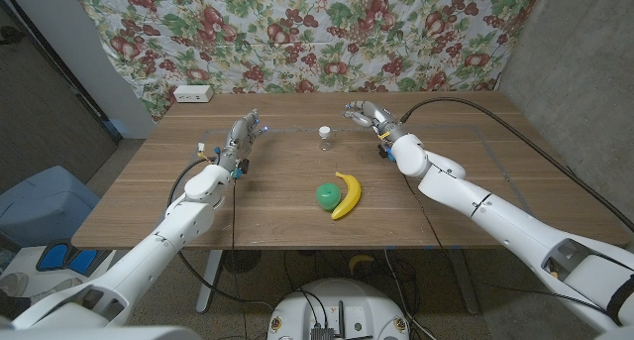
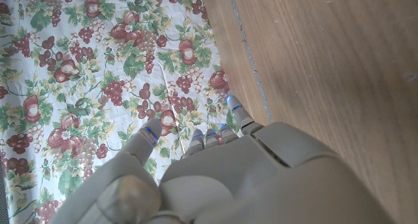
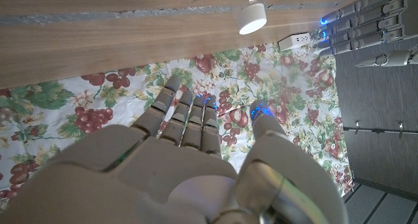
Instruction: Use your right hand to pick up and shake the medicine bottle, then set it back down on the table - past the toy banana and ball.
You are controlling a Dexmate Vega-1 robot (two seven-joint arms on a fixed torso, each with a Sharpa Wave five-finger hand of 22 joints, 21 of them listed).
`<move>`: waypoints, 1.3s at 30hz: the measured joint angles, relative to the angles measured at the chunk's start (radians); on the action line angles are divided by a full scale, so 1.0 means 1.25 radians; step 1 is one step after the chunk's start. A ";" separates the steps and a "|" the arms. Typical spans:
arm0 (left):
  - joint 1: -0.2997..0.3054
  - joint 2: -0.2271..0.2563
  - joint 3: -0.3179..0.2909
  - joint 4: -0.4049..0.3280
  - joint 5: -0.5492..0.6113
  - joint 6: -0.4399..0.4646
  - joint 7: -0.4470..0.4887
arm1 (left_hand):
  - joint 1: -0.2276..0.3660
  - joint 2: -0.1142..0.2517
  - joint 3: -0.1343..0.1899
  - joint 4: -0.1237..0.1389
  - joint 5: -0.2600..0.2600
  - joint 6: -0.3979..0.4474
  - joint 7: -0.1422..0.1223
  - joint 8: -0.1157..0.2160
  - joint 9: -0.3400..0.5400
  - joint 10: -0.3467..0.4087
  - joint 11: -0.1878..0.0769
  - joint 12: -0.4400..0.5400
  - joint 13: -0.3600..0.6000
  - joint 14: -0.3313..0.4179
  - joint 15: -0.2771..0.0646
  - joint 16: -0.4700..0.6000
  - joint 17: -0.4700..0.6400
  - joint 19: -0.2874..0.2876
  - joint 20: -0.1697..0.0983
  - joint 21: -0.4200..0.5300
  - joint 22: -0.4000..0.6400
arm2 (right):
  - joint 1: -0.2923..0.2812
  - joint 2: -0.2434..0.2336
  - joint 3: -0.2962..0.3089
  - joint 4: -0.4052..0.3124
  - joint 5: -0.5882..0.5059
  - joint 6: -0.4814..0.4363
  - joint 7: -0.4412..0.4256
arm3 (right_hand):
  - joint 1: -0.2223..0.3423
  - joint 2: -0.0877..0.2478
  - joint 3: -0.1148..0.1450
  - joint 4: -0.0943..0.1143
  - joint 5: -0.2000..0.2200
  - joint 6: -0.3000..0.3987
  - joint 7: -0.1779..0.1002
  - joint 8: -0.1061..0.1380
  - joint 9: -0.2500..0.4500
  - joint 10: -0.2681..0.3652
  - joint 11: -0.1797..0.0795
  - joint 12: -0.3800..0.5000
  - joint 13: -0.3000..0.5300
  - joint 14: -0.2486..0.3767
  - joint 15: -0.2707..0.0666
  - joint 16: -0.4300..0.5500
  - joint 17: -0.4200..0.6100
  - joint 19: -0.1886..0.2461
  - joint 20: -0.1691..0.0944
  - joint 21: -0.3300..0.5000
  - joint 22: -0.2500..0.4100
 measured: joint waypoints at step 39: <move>-0.003 0.002 0.001 0.001 -0.001 0.010 0.001 | 0.000 0.000 0.003 -0.003 0.000 0.000 0.000 0.000 0.000 0.003 0.003 0.000 0.000 0.000 0.000 0.000 0.000 0.003 0.003 -0.012 0.000 | 0.059 0.035 -0.059 0.075 -0.017 -0.035 0.047 | 0.009 0.009 0.003 0.003 0.000 -0.004 -0.004 -0.003 0.000 -0.004 -0.004 0.000 0.000 0.002 -0.010 0.000 0.008 0.006 -0.006 -0.007 0.001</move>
